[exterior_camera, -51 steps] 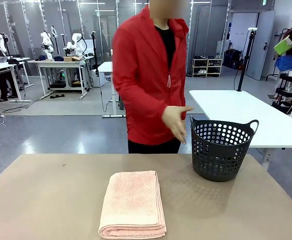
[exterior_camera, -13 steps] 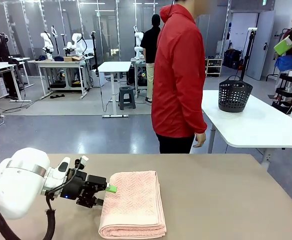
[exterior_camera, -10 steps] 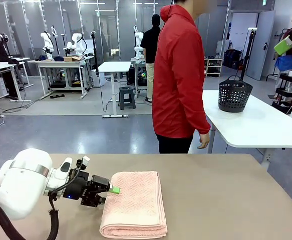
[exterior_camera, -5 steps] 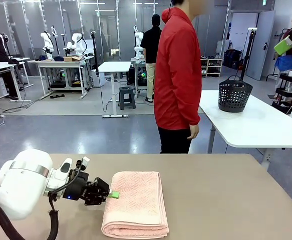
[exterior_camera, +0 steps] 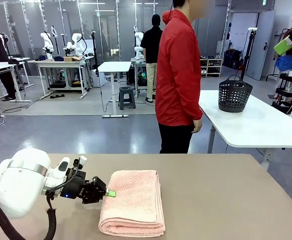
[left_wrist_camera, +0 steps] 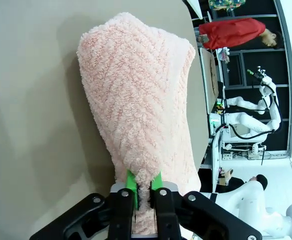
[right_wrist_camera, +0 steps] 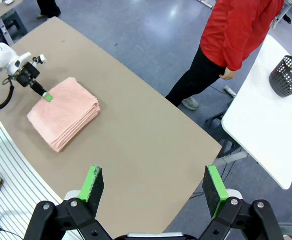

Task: Fold the towel.
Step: Pick up the 100 cm Hotel Towel and place it on the left side of the table.

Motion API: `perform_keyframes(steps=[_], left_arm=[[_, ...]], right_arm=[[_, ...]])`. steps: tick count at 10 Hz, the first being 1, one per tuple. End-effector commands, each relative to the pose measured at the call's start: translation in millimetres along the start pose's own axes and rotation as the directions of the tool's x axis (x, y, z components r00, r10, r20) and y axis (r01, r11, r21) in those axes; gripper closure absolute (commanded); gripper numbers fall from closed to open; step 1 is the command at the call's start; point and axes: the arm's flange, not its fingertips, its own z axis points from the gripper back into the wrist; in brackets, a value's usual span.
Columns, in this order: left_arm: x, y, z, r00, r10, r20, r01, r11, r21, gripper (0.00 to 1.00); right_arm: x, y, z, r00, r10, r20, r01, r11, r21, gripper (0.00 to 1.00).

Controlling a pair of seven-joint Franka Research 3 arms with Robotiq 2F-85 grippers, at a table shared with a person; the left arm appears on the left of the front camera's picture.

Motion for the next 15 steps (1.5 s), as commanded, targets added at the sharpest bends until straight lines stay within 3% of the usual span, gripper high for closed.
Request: perform_keyframes(steps=[1, 3, 5, 10, 13, 15], left_arm=[[5, -3, 27, 1.0, 0.006, 0.006, -0.007, 1.0, 0.018, 1.0], [12, 7, 75, 1.0, -0.004, 0.031, 0.003, 1.0, 0.015, 1.0], [16, 22, 120, 1.0, -0.01, -0.015, 0.01, 1.0, 0.019, 1.0], [21, 66, 248, 0.999, 0.042, 0.002, -0.041, 0.979, 0.2, 1.0], [16, 83, 312, 0.999, 0.015, -0.029, -0.006, 0.96, 0.278, 1.0], [14, 88, 330, 1.0, 0.004, -0.015, 0.0, 0.954, 0.3, 1.0]], right_arm=[[0, 0, 0, 1.0, -0.016, 0.002, 0.016, 1.0, -0.008, 0.0], [0, 0, 0, 1.0, -0.016, 0.002, 0.016, 1.0, -0.008, 0.0], [0, 0, 0, 1.0, -0.016, 0.002, 0.016, 1.0, -0.008, 0.0], [0, 0, 0, 1.0, -0.016, 0.002, 0.016, 1.0, -0.008, 0.0], [0, 0, 0, 1.0, -0.016, 0.002, 0.016, 1.0, -0.008, 0.0], [0, 0, 0, 1.0, -0.016, 0.002, 0.016, 1.0, -0.008, 0.0]])
